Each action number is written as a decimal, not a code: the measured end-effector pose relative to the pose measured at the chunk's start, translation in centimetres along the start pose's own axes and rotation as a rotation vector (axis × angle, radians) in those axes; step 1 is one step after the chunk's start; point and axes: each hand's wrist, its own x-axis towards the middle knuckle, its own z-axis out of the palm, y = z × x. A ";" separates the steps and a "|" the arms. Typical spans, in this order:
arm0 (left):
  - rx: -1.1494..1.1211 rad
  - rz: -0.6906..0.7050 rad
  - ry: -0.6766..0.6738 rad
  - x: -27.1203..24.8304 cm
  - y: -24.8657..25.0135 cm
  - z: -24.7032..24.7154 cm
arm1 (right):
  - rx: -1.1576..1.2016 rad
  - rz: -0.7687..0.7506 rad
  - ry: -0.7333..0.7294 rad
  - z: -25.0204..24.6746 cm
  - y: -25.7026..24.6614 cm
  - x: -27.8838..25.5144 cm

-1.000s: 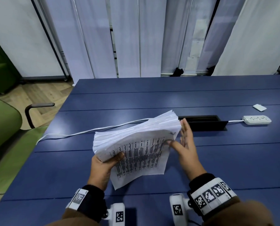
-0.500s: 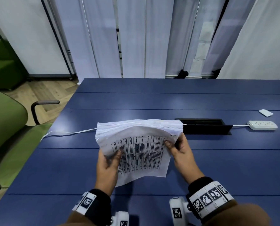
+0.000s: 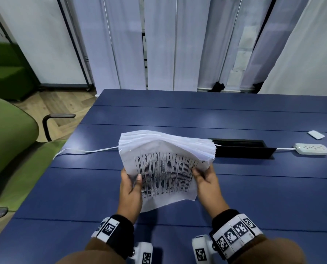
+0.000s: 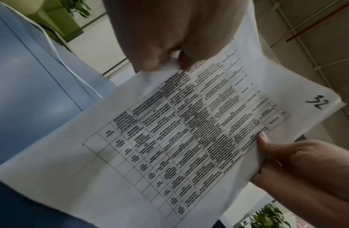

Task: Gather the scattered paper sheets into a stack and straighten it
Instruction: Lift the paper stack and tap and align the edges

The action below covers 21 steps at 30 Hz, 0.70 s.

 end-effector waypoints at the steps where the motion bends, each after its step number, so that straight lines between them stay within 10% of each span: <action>1: 0.049 0.020 0.019 0.1 0.1 0.3 | 0.001 -0.024 0.021 0.2 -0.2 0.0; 21: -0.054 0.095 -0.069 1.0 2.4 1.3 | 0.072 -0.344 0.158 -1.3 -2.4 -1.3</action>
